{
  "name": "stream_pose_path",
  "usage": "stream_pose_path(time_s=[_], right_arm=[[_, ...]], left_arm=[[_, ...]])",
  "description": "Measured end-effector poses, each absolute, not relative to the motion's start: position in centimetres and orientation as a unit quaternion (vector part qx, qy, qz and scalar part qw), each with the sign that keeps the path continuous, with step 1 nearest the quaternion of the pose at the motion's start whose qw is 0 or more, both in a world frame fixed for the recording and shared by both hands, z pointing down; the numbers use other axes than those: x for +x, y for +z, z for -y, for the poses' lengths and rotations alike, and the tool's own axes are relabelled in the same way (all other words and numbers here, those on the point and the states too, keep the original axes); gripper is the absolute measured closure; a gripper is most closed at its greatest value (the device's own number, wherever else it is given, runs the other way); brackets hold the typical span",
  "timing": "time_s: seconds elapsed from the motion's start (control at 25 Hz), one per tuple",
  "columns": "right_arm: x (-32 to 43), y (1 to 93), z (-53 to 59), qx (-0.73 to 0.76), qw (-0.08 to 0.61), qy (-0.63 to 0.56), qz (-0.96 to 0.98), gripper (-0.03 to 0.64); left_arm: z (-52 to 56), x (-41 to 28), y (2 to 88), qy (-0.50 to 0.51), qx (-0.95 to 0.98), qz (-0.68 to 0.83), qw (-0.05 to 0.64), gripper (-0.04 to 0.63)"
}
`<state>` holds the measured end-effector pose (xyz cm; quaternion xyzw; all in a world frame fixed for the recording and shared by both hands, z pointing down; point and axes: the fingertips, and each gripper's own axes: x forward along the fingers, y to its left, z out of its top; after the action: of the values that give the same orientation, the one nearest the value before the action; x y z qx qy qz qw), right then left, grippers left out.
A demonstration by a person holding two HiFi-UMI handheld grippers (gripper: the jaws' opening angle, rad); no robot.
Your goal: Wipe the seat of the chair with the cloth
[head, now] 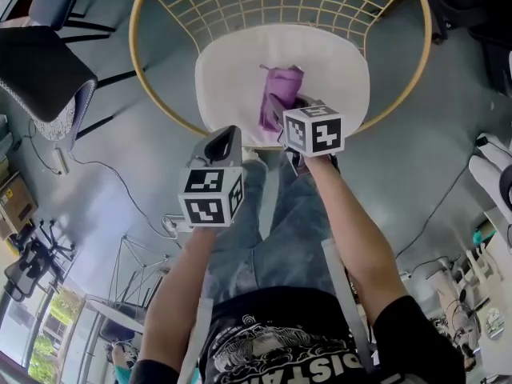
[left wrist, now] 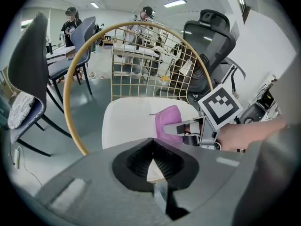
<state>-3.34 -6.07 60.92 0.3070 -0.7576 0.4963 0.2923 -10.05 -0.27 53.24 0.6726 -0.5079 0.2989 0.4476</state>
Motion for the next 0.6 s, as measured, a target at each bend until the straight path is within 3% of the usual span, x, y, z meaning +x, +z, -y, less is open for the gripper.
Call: stream_pose_path(time_s=[0.6], right_arm=[[6.6,61.8,7.9,0.364,0.295,0.495,0.732,0.557]], left_arm=[[2.0,-4.0,53.8,0.316,0.689,0.478,0.444,0.597]])
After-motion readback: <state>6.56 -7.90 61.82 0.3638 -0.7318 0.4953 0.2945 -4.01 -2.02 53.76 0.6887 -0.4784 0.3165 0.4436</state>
